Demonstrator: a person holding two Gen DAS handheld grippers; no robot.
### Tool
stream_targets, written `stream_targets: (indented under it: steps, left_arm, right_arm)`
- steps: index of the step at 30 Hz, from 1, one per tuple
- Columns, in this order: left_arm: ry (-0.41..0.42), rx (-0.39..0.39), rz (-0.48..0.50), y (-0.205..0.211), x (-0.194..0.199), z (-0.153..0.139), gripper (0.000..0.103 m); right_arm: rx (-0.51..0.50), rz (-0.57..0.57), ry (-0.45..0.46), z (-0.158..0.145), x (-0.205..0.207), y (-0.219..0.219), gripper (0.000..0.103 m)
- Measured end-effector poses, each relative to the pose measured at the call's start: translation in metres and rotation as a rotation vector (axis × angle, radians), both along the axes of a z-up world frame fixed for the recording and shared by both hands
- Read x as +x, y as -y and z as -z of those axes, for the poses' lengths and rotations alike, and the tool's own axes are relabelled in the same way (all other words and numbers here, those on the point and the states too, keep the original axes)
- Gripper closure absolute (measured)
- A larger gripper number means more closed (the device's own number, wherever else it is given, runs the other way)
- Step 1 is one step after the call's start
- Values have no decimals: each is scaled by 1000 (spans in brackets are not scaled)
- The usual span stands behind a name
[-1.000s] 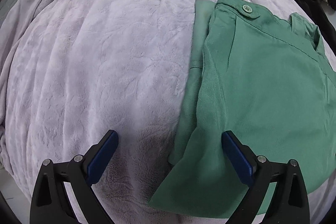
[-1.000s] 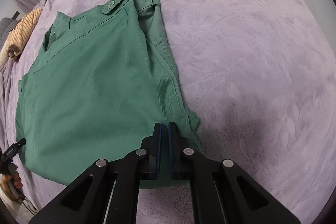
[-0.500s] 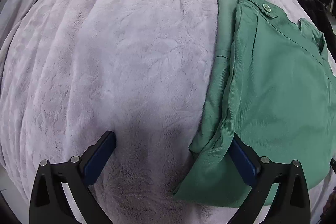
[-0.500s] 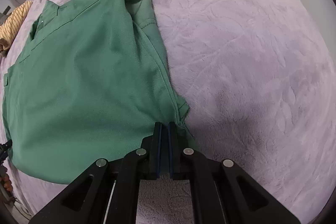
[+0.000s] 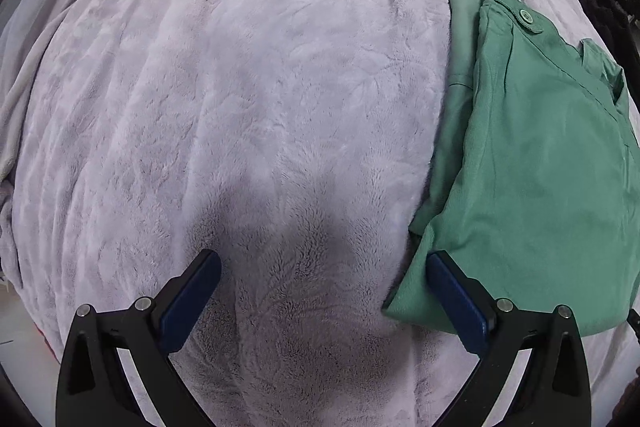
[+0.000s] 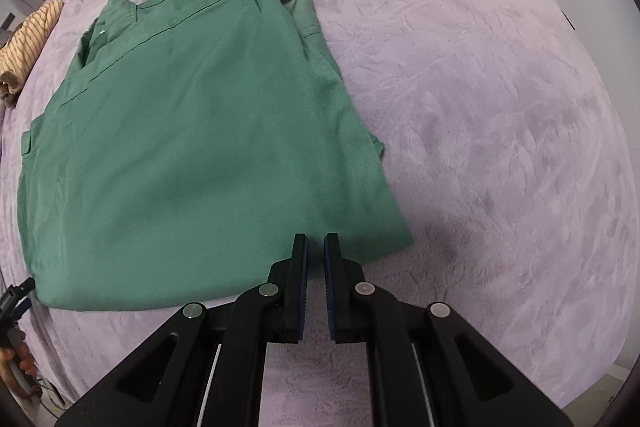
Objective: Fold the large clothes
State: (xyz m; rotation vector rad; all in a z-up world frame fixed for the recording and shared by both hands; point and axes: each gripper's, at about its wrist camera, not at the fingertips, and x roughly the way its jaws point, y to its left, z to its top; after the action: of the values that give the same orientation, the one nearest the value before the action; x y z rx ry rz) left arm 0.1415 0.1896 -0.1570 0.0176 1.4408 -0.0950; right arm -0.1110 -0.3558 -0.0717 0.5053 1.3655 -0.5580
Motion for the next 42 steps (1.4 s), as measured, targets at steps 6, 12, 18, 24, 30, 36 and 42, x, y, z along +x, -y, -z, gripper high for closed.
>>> stream_targets:
  steps: [6,12,18,24,30,36,42]
  left_arm:
    - [-18,0,27,9,-11,-7,0]
    - [-28,-7,52,15,-40,-28,0]
    - [-15,14,114,25,-72,-50,0]
    - [-12,28,185,45,-97,-67,0]
    - [2,-36,222,56,-122,-83,0]
    - [12,-24,229,59,-123,-93,0]
    - [-18,-21,234,59,-110,-86,0]
  right_arm:
    - [37,1,-5,-10,-7,-27,94]
    - [112,1,4,-14,-29,-62,94]
    - [203,12,10,-5,-27,-81,94]
    - [239,-25,18,-10,-20,-103,94]
    - [232,-63,27,-20,-12,-116,46]
    - [215,-128,17,-28,-10,-130,39]
    - [203,-161,23,-34,-6,-141,22]
